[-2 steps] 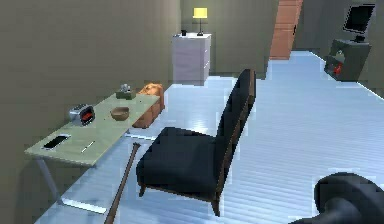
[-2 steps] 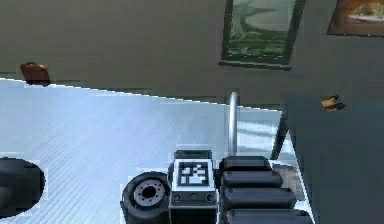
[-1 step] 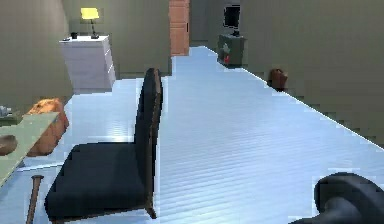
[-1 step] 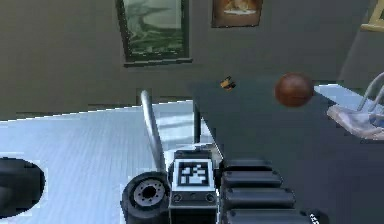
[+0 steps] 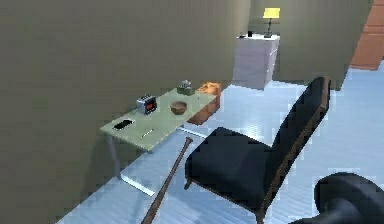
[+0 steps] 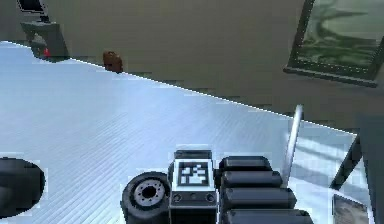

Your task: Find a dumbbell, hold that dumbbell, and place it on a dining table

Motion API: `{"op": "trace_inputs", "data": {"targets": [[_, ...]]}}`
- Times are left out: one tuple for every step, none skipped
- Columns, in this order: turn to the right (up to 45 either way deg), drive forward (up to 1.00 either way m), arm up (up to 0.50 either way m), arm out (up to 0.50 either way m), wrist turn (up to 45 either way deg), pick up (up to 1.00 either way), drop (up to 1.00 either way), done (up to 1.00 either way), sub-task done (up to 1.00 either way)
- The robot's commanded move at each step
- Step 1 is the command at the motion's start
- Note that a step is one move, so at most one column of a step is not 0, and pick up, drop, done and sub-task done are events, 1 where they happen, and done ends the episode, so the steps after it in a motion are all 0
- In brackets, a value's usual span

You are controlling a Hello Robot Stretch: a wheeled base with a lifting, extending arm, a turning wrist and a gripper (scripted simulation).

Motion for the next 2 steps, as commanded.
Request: {"op": "trace_inputs", "data": {"targets": [[-45.0, 0.0, 0.0, 0.0, 0.0, 0.0, 0.0, 0.0, 0.0], [-45.0, 0.0, 0.0, 0.0, 0.0, 0.0, 0.0, 0.0, 0.0]]}}
